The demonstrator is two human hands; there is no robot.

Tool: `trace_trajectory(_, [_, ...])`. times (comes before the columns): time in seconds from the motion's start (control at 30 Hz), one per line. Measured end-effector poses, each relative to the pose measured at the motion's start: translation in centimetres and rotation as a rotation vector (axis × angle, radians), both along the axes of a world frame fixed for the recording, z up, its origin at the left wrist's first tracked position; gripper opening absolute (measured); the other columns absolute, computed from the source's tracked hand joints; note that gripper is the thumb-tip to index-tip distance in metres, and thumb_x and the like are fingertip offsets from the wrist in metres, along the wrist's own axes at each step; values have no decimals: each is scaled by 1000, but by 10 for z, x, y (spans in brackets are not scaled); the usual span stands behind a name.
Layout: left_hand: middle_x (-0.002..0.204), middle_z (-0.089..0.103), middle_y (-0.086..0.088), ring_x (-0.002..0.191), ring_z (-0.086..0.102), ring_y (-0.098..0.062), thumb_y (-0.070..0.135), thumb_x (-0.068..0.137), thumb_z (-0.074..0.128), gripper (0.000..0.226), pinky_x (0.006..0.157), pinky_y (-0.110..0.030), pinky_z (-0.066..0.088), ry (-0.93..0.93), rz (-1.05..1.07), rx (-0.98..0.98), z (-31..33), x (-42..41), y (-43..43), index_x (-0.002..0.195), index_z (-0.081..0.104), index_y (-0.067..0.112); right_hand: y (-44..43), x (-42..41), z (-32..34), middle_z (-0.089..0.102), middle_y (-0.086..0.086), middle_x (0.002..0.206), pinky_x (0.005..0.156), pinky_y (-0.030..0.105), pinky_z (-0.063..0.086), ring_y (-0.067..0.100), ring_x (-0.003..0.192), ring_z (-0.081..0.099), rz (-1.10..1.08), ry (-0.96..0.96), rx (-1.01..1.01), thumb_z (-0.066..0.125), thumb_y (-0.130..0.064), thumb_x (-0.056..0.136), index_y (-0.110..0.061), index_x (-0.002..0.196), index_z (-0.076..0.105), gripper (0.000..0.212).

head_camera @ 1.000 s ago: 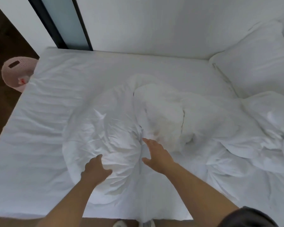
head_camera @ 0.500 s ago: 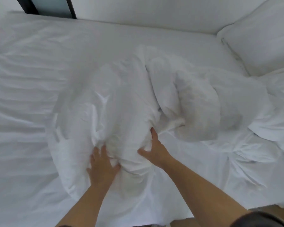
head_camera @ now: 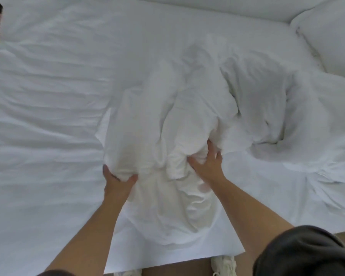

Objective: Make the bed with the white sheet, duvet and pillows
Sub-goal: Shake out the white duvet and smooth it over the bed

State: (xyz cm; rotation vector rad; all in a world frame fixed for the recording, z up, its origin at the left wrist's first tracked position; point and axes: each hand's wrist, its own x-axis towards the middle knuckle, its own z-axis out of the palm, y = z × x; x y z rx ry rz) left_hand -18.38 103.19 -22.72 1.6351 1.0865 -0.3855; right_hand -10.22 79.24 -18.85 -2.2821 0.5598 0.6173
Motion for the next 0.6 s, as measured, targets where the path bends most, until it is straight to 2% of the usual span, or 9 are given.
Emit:
trace_trajectory(0.07, [139,49,-7,125,50,-31,31,74,77,86,102,-44,43,-46,-9,-121,3,4,-5,147,32,23,-6,-10,1,37,9,151,109,41,35,33,133,43,-125,128,149,73,-42,83,-29,154,12,95])
trace_trajectory(0.13, [129,56,-8,114,55,-28,26,88,68,55,94,-38,45,-31,-28,-147,20,4,-3,138,47,16,-6,-14,9,52,7,138,105,43,43,29,122,53,-172,164,192,73,-35,83,-21,147,29,78])
trace_trajectory(0.23, [111,66,-15,97,63,-29,29,85,71,47,90,-43,51,78,-35,-234,60,2,33,124,58,6,5,-4,44,63,5,116,98,45,48,28,110,60,-145,93,102,69,-41,79,-12,125,56,56])
trace_trajectory(0.33, [80,72,-13,68,70,-27,20,92,62,25,66,-38,56,178,-60,-359,130,2,100,108,62,0,37,18,102,68,8,97,84,38,51,28,95,63,-95,-3,94,65,-37,83,-9,98,67,32])
trace_trajectory(0.4, [87,70,-14,75,68,-27,23,91,64,28,76,-39,51,239,-82,-325,173,12,148,111,59,4,74,38,139,64,6,86,72,31,46,25,87,61,-18,-43,127,63,-30,86,-9,89,66,22])
trace_trajectory(0.47, [104,65,-16,83,63,-31,25,88,68,34,81,-42,48,227,-53,-222,206,29,193,115,57,7,122,59,166,65,5,90,75,32,48,23,88,61,22,-73,181,62,-27,87,-9,96,68,21])
trace_trajectory(0.53, [116,61,-15,86,60,-34,26,91,67,34,82,-43,50,131,-33,12,220,45,230,117,57,7,168,80,183,67,6,91,78,35,53,24,89,63,42,-75,288,60,-23,87,-10,97,69,19])
trace_trajectory(0.6, [130,54,-18,106,56,-40,31,92,63,45,94,-48,47,77,-114,305,221,57,254,130,49,9,203,93,192,58,2,77,60,25,48,18,72,57,82,-18,411,59,-15,87,-13,86,62,4])
